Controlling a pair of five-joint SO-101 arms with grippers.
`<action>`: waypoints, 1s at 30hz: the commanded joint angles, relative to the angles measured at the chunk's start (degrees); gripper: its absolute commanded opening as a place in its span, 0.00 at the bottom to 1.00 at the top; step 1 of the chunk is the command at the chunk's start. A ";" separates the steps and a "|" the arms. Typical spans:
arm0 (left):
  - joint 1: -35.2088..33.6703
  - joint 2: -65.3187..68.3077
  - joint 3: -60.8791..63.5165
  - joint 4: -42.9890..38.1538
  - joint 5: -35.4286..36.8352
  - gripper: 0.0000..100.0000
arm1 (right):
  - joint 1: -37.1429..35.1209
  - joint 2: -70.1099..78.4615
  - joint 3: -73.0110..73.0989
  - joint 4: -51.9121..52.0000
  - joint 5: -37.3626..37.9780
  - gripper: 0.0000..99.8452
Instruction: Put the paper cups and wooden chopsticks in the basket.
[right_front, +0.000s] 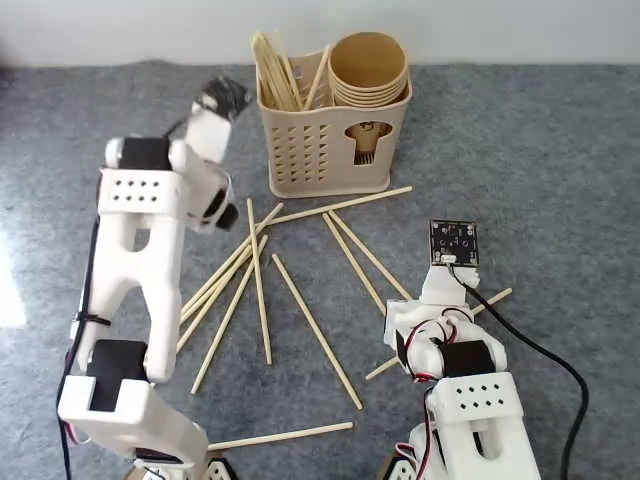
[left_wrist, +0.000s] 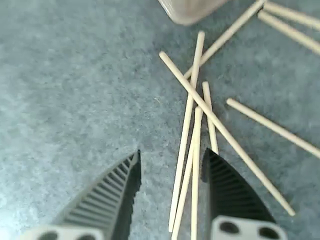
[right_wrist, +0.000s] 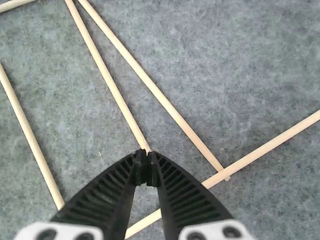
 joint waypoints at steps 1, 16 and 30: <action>-0.18 -3.16 7.25 -7.21 -3.52 0.20 | -0.31 -0.66 -0.35 -0.84 0.53 0.01; 2.02 -2.55 25.10 -24.44 -6.07 0.20 | -0.31 -0.57 -0.35 -0.84 0.53 0.01; 2.20 -1.76 30.29 -32.88 -5.89 0.19 | -0.31 -0.48 -0.35 -0.84 0.53 0.01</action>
